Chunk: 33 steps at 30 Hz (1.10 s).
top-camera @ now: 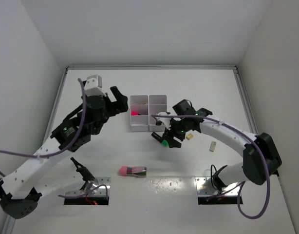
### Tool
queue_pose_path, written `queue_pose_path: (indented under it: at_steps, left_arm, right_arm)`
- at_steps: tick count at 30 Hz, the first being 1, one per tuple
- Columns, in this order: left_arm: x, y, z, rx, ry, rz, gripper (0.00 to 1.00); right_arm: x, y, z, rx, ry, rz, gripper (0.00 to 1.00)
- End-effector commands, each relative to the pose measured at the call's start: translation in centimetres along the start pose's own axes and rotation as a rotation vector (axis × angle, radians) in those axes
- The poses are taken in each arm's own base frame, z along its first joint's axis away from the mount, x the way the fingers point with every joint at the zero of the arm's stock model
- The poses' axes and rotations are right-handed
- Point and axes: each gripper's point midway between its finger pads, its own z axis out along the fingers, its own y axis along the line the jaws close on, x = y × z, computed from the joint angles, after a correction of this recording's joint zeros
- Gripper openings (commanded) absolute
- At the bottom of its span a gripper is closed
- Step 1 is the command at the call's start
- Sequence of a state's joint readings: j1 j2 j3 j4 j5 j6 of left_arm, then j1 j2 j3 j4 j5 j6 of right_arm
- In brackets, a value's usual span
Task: Sort the stationery into containers
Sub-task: Pick up the stationery from the center of the board.
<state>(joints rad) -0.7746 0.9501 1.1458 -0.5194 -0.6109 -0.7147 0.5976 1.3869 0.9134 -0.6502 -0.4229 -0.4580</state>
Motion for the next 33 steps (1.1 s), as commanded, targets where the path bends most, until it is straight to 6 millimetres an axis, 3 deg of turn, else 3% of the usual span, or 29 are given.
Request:
queue_pose_path:
  at_steps: [1, 7, 10, 11, 18, 33]
  left_arm:
    - [-0.3, 2.8, -2.1, -0.008, 0.014, 0.075, 1.0]
    - [-0.2, 4.9, -3.6, -0.036, -0.014, 0.047, 1.0]
    - [0.1, 5.0, -3.4, -0.041, -0.008, 0.041, 1.0]
    - [0.1, 5.0, -3.4, -0.041, -0.008, 0.041, 1.0]
    - [0.5, 5.9, -3.5, -0.063, -0.013, 0.056, 1.0]
    - [0.9, 7.0, -4.0, -0.081, -0.02, 0.059, 1.0]
  right_arm:
    - [-2.1, -1.8, 0.9, 0.126, 0.015, 0.03, 0.72]
    - [-2.0, -1.2, 3.4, 0.189, 0.081, 0.081, 0.74]
    - [-1.9, -1.1, 4.8, 0.201, 0.11, 0.102, 0.68]
    - [-2.0, -1.8, 4.6, 0.246, 0.11, 0.106, 0.65]
    - [-0.2, -1.3, 6.9, 0.282, 0.172, 0.097, 0.57]
    - [1.3, -1.5, 8.5, 0.287, 0.208, 0.084, 0.53]
